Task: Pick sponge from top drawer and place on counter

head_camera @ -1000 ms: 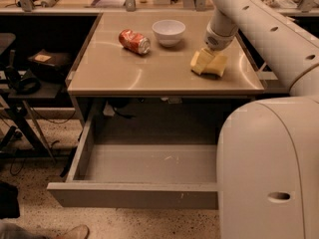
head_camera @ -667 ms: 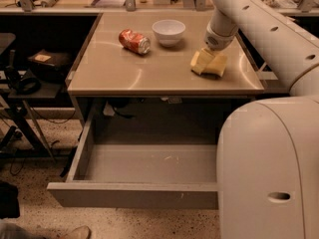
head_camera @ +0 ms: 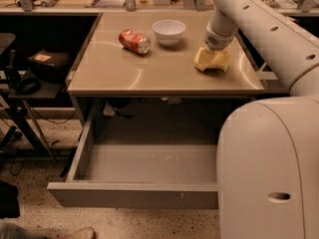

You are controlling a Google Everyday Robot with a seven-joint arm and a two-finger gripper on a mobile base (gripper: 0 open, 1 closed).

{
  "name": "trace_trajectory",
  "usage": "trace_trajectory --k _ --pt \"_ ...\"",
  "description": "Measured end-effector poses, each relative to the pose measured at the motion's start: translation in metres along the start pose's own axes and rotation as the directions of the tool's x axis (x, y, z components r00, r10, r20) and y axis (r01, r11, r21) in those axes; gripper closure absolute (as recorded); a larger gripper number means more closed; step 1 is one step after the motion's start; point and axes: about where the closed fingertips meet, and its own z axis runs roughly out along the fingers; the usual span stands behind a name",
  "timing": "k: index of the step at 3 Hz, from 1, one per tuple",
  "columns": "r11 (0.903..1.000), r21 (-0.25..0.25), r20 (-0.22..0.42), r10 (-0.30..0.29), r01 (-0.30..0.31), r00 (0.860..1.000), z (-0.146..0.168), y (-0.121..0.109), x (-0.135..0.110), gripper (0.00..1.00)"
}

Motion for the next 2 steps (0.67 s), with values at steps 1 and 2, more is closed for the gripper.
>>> trace_trajectory --k 1,2 --pt "1.0 0.0 0.0 0.0 0.0 1.0 0.0 0.0 0.0 0.0" --pt "1.0 0.0 0.0 0.0 0.0 1.0 0.0001 0.0 0.0 0.0"
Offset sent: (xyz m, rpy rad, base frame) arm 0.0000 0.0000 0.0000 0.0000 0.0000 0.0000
